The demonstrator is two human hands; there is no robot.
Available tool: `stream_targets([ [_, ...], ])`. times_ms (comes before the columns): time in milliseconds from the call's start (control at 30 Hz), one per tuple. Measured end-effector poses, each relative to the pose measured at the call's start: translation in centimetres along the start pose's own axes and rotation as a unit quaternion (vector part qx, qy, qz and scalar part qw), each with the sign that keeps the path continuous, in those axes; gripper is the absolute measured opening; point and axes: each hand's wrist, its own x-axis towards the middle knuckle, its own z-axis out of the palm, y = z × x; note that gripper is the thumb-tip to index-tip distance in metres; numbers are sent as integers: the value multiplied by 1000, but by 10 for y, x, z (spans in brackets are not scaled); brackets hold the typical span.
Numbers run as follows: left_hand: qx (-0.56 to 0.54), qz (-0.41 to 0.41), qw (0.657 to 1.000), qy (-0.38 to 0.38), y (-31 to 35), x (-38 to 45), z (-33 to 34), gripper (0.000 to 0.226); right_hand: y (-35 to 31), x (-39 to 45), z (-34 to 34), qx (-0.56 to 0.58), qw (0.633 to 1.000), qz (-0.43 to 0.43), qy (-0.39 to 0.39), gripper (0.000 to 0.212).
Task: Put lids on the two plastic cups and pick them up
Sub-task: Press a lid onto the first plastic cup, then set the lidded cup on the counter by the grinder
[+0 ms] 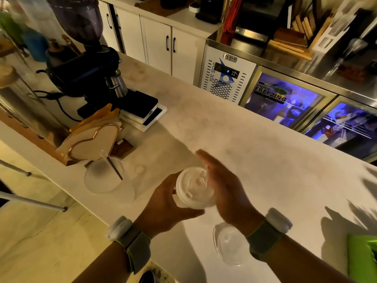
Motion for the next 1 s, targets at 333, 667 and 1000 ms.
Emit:
stream_targets([
  [333, -87, -46, 988, 122, 32, 111, -9, 79, 58, 75, -17, 28, 989, 142, -41, 78],
  [667, 64, -53, 991, 104, 32, 252, -90, 69, 97, 232, -12, -4, 993, 116, -14, 81],
  [1000, 184, -76, 978, 58, 20, 295, -142, 82, 117, 293, 13, 14, 992, 120, -35, 75],
])
